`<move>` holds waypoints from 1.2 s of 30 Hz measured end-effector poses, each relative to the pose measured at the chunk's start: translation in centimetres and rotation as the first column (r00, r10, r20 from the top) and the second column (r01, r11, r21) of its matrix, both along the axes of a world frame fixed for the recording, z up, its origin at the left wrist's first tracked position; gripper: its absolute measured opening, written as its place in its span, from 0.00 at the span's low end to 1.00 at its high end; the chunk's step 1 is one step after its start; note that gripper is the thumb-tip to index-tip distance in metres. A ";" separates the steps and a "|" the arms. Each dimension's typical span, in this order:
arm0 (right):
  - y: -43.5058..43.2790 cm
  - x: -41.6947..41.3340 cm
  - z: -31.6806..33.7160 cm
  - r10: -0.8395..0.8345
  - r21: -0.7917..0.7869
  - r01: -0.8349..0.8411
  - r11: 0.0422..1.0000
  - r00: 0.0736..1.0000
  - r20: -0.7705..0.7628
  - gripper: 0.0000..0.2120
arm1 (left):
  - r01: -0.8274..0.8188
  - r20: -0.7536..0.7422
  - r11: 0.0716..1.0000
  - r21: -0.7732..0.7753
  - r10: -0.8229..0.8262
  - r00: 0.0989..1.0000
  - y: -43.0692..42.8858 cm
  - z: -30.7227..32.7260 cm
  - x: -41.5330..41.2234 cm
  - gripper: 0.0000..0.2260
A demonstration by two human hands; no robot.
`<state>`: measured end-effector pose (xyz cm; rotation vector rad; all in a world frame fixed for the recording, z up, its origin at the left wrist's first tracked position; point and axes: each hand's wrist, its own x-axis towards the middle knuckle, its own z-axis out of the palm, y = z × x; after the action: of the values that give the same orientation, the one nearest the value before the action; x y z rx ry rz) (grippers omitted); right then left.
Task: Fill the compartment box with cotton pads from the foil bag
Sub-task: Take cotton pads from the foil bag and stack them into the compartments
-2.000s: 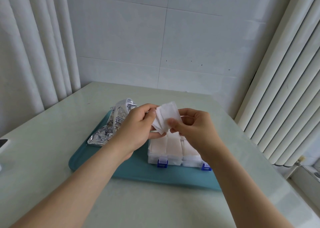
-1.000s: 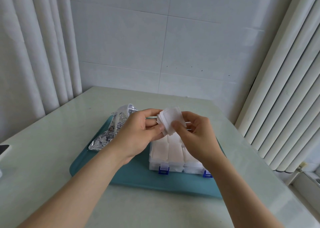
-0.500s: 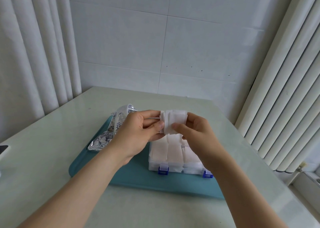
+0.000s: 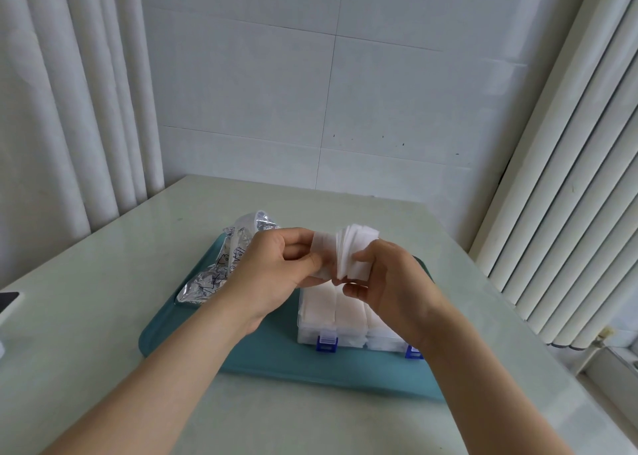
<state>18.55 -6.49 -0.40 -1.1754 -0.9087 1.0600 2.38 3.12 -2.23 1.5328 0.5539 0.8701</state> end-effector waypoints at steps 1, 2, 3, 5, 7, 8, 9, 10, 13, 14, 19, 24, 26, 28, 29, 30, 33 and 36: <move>0.1 0.0 0.0 -0.006 0.000 0.006 1.000 1.000 -0.022 0.13 | -0.020 0.001 1.000 0.005 0.020 1.000 0.0 0.0 0.0 0.07; 0.2 0.1 -0.2 -0.031 0.002 0.031 1.000 0.998 -0.045 0.12 | -0.039 0.009 0.999 0.003 0.039 0.999 0.1 -0.1 0.0 0.07; 0.3 0.3 -0.3 -0.073 0.005 0.073 0.997 0.996 -0.057 0.10 | -0.052 0.022 0.999 -0.002 0.052 0.998 0.1 -0.1 0.0 0.07; 0.4 0.9 -0.7 -0.181 0.001 0.181 0.983 0.983 0.018 0.08 | -0.069 0.040 0.998 -0.012 0.069 0.997 0.1 0.0 0.0 0.07; 0.4 1.4 -0.9 -0.213 -0.003 0.215 0.977 0.969 0.123 0.07 | -0.068 0.039 0.998 -0.011 0.069 0.997 0.1 0.0 0.0 0.07; 0.3 1.4 -1.0 -0.197 -0.008 0.201 0.980 0.968 0.157 0.08 | -0.060 0.035 0.998 -0.008 0.060 0.998 0.1 0.0 0.0 0.08; 0.2 1.3 -1.0 -0.179 -0.012 0.184 0.983 0.966 0.188 0.08 | -0.050 0.032 0.999 -0.005 0.050 0.998 0.1 -0.1 0.0 0.08; 0.2 1.2 -1.0 -0.176 -0.010 0.183 0.983 0.959 0.221 0.08 | -0.042 0.029 0.999 -0.003 0.042 0.999 0.0 0.0 0.0 0.08; 0.1 1.0 -1.0 -0.232 0.025 0.235 0.972 0.926 0.299 0.07 | -0.032 0.029 0.999 0.001 0.032 0.999 0.0 0.0 0.0 0.09; 0.1 0.9 -1.0 -0.239 0.037 0.240 0.970 0.919 0.315 0.07 | -0.029 0.031 1.000 0.001 0.029 0.999 0.0 0.0 0.1 0.09; 0.0 0.5 -0.8 -0.218 0.052 0.214 0.976 0.912 0.348 0.07 | -0.034 0.048 0.999 0.001 0.034 0.998 0.1 -0.1 0.1 0.09; 0.2 0.9 -0.7 -0.263 0.068 0.254 0.965 0.933 0.245 0.08 | -0.054 0.073 0.998 -0.033 0.057 0.996 0.2 -0.3 0.3 0.09; 0.0 0.8 -0.6 -0.210 0.071 0.198 0.978 0.944 0.253 0.08 | -0.032 0.075 0.999 -0.028 0.034 0.997 0.1 -0.2 0.3 0.11; -0.1 0.5 -0.6 -0.171 0.073 0.156 0.985 0.938 0.301 0.08 | 0.003 0.076 0.999 -0.038 0.000 0.997 -0.1 -0.1 0.4 0.12; -0.1 0.4 -0.7 -0.172 0.079 0.154 0.985 0.930 0.325 0.08 | 0.022 0.080 0.998 -0.054 -0.018 0.997 -0.2 -0.1 0.4 0.13; -0.1 0.4 -0.7 -0.189 0.090 0.168 0.982 0.920 0.343 0.08 | 0.041 0.088 0.996 -0.076 -0.034 0.996 -0.2 0.0 0.4 0.13; -0.1 0.4 -0.7 -0.253 0.121 0.225 0.967 0.905 0.341 0.14 | 0.080 0.105 0.990 -0.118 -0.068 0.992 -0.3 0.2 0.4 0.14; -0.1 0.2 -0.6 -0.250 0.200 0.182 0.963 0.881 0.401 0.15 | 0.162 0.110 0.979 -0.125 -0.149 0.983 -0.4 0.3 0.4 0.15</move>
<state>18.72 -6.62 -1.02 -1.3647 -1.1424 0.5441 2.78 2.68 -1.96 1.3830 0.4049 0.7691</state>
